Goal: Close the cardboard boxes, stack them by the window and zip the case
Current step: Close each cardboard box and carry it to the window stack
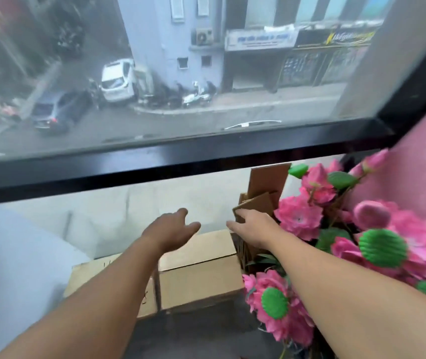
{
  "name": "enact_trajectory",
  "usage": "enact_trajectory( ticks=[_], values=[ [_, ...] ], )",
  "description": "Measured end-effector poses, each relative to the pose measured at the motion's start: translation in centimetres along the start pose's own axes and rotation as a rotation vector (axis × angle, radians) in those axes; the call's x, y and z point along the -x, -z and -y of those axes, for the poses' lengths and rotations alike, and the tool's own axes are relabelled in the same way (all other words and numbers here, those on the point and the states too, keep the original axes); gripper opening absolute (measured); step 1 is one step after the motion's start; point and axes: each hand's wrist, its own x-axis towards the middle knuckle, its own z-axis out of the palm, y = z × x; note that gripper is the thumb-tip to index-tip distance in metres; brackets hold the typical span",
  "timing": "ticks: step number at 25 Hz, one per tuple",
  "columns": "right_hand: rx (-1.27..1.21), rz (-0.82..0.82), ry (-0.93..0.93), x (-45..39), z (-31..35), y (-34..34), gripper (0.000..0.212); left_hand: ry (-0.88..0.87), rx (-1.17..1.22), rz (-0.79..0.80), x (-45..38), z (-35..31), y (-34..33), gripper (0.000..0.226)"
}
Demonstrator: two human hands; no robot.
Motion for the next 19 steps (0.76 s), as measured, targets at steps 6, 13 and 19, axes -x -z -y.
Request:
enact_trajectory(
  ticks=[6,13,19],
  values=[
    [-0.128,-0.15,-0.128,10.4,0.6,5.9,0.077,-0.281,-0.074,0.039,3.3,-8.5,6.8,0.069],
    [-0.359,-0.431,-0.409,23.2,-3.9,8.0,0.076,-0.635,-0.183,0.145,8.1,-18.0,6.6,0.041],
    [-0.522,-0.61,-0.674,37.6,-12.2,4.9,0.066,-0.877,-0.257,0.29,16.5,-28.0,0.3,0.046]
  ],
)
